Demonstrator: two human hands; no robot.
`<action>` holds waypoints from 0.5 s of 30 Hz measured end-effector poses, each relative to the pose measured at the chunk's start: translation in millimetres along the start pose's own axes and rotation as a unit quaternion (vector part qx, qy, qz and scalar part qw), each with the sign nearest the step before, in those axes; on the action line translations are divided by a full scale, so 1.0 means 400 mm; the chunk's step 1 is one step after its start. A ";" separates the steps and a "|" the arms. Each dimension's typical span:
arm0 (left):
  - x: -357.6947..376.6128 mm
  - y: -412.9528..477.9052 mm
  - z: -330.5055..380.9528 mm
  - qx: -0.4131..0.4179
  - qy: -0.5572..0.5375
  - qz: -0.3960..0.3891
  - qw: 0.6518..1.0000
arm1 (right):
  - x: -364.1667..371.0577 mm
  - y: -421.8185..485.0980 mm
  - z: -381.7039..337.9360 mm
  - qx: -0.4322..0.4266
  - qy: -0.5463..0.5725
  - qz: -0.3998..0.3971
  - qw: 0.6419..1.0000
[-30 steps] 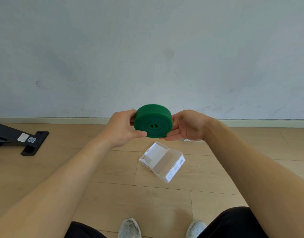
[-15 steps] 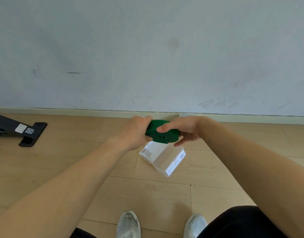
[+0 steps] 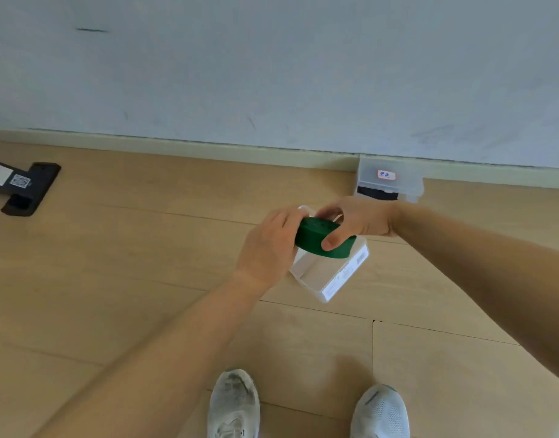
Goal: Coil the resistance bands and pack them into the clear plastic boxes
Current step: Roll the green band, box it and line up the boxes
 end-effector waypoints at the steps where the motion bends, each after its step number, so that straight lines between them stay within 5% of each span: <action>1: 0.051 -0.015 -0.031 -0.094 -0.051 -0.025 0.994 | -0.010 0.019 0.015 -0.004 -0.028 0.029 0.999; 4: 0.222 -0.100 -0.105 -0.374 -0.187 -0.082 0.905 | -0.031 0.069 0.070 -0.006 -0.088 0.097 0.991; 7: 0.393 -0.195 -0.105 -0.593 -0.340 -0.162 0.711 | -0.038 0.108 0.132 -0.016 -0.149 0.144 0.978; 9: 0.462 -0.217 -0.085 -0.635 -0.393 -0.189 0.638 | -0.032 0.131 0.171 -0.020 -0.177 0.172 0.969; 15: 0.509 -0.182 -0.127 -0.563 -0.298 -0.166 0.752 | 0.041 0.147 0.283 -0.004 -0.189 0.209 0.959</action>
Point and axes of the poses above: each hand's wrist, its own y-axis towards the middle knuckle, its own x-axis out of the palm, z = x × y, the point moved 8 cm from there along y, towards the middle knuckle, and after that the axes turned 12 degrees about y, right-handed, at the moved point
